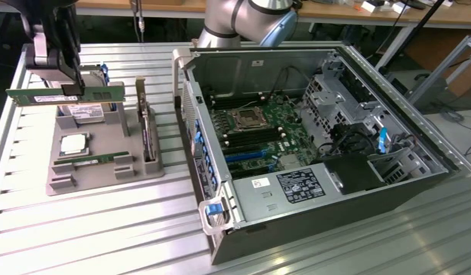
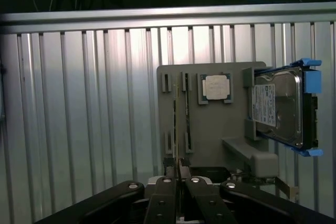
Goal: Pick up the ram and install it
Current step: 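Pick up the ram and move it above insertion slot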
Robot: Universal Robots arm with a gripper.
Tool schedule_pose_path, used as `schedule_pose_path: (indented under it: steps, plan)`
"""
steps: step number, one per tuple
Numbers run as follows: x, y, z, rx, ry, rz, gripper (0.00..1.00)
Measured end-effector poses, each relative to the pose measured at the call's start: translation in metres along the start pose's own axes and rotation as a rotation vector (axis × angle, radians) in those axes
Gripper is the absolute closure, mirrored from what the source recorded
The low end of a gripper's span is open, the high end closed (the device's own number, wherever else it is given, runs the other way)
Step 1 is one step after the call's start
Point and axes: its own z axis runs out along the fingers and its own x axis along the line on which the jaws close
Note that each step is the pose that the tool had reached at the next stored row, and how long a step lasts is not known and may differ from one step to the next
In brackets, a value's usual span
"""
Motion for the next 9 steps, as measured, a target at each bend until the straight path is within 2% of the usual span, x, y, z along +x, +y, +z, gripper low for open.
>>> schedule_pose_path:
  steps: [9]
  plan:
    - [-0.001, -0.0183, -0.0007, -0.0001, 0.0001, -0.001, 0.87]
